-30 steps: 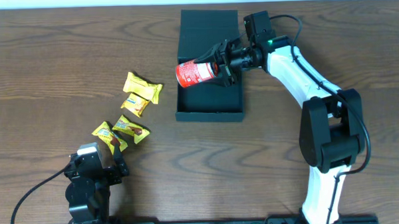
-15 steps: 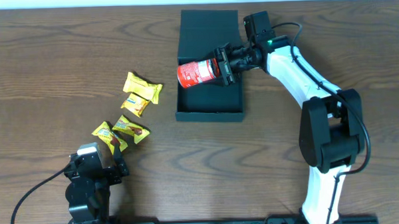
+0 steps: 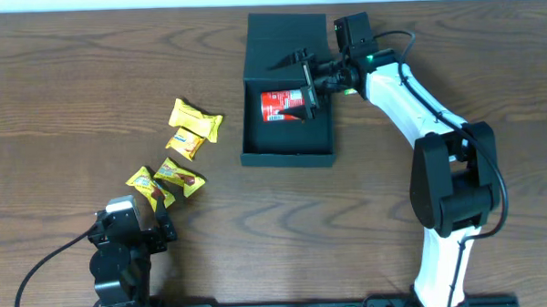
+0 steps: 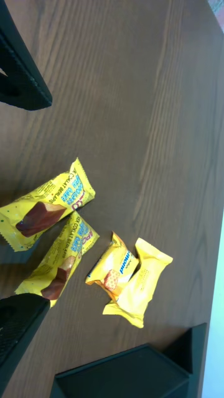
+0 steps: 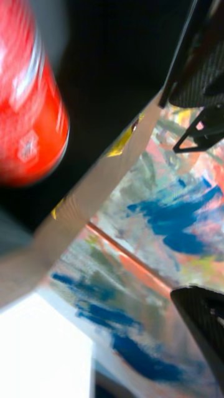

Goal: Pack container

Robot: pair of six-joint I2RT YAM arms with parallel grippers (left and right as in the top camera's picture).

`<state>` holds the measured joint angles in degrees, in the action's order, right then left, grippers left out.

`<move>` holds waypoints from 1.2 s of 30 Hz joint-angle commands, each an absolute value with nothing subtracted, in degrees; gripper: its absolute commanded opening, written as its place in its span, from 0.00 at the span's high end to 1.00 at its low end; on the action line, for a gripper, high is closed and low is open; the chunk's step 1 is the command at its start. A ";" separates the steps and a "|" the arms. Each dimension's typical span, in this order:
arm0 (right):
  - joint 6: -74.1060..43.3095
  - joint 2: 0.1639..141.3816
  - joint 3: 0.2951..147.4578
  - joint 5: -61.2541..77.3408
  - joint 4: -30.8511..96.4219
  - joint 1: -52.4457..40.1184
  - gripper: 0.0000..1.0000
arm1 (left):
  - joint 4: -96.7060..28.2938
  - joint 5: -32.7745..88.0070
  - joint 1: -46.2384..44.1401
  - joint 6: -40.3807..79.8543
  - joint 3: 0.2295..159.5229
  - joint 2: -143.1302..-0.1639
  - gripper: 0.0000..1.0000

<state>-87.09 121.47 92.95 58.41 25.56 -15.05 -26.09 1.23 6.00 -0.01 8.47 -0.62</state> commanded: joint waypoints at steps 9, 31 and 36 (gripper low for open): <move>-83.50 117.95 92.79 76.31 -26.74 -18.06 0.71 | -26.30 0.64 6.37 -0.21 7.51 -0.32 0.05; -65.69 117.64 92.79 68.18 -26.13 -19.79 0.01 | -26.30 0.67 6.37 -0.21 7.51 -0.32 0.05; -51.44 117.64 92.79 59.96 -20.84 -19.70 0.01 | -26.30 0.64 6.37 -0.21 7.51 -0.32 0.05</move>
<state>-61.25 118.02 92.58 66.41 -22.96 -19.53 -26.00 1.23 6.02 -0.01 8.45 -0.62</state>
